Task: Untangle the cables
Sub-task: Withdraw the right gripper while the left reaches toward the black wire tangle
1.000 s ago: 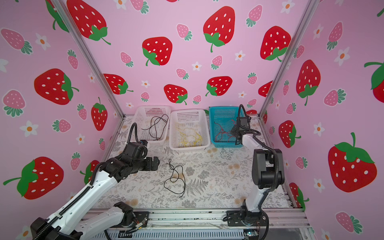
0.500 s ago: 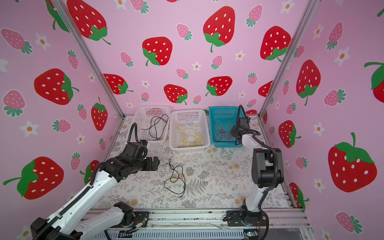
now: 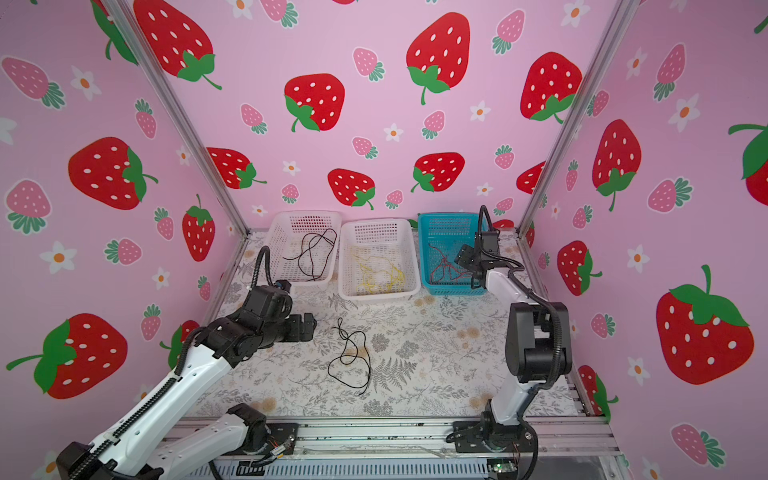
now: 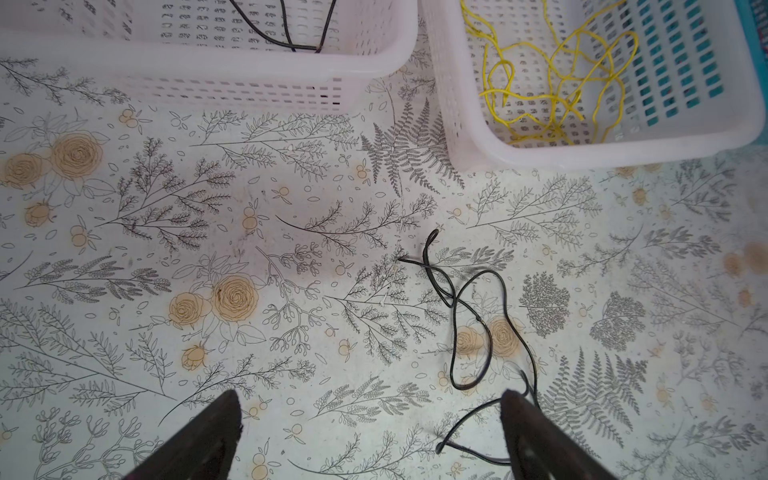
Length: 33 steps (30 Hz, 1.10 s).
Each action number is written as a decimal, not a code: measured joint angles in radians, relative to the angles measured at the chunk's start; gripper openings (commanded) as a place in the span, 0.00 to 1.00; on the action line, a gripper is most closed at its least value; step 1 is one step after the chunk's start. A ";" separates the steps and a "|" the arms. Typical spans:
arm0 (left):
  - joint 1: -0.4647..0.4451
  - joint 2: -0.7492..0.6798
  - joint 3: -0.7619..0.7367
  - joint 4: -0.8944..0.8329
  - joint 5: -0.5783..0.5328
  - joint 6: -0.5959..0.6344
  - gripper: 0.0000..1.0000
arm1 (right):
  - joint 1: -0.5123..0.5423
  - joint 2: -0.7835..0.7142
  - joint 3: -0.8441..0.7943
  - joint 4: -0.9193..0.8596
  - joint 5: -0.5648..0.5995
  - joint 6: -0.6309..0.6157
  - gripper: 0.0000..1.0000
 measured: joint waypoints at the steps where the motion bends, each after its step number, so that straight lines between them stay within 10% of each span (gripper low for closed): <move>1: 0.000 0.000 0.000 0.000 0.000 -0.008 0.99 | 0.000 -0.029 -0.011 0.011 -0.008 0.001 0.94; 26: -0.182 0.077 -0.230 0.242 0.198 -0.266 0.93 | 0.151 -0.910 -0.648 0.041 -0.138 -0.098 0.99; 33: -0.247 0.218 -0.225 0.293 0.165 -0.249 0.75 | 0.164 -1.024 -0.758 -0.001 -0.141 -0.113 0.99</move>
